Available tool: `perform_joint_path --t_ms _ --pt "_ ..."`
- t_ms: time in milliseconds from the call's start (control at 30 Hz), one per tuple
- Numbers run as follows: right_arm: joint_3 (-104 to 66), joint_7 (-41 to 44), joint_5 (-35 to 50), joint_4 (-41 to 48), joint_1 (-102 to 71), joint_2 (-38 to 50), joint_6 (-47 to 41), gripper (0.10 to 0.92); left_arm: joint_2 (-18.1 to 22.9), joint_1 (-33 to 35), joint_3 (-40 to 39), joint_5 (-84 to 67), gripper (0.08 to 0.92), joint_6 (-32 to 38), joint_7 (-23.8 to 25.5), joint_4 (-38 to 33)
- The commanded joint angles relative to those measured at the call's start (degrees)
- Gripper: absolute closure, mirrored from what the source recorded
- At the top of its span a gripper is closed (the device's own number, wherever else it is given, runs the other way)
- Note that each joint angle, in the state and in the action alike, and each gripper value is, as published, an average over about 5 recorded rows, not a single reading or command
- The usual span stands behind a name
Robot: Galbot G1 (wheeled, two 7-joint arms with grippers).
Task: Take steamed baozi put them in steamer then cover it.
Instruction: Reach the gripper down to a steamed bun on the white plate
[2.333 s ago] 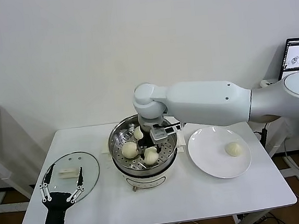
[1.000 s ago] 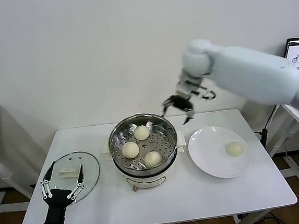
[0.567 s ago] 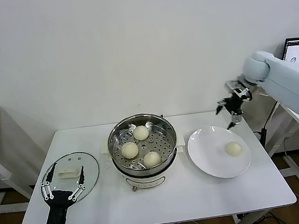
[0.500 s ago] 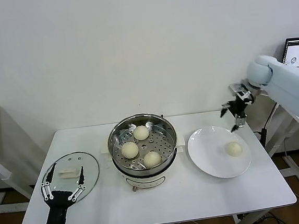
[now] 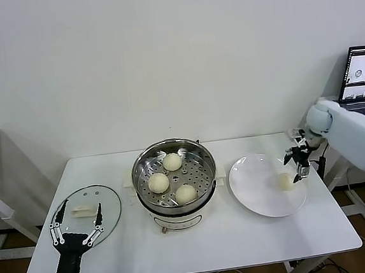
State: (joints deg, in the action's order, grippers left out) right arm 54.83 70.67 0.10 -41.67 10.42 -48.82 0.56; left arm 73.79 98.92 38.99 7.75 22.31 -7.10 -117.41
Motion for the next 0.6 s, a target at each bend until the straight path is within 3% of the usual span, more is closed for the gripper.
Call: perform_joint_path --t_ms 33,333,600 --pt "-2.5 -4.0 -2.7 4.5 -4.7 -2.9 -0.4 0.203 0.4 0.1 -0.1 -0.2 0.177 -0.1 -0.1 -0.2" --pt "-2.7 -4.4 -3.7 5.6 -5.1 -4.2 0.2 0.210 0.4 0.1 -0.1 -0.5 0.177 0.0 -0.4 -0.2" --pt "-2.9 -4.5 -3.7 5.5 -4.8 -4.5 0.3 0.311 0.3 -0.2 0.0 -0.5 0.177 -0.1 -0.4 -0.1"
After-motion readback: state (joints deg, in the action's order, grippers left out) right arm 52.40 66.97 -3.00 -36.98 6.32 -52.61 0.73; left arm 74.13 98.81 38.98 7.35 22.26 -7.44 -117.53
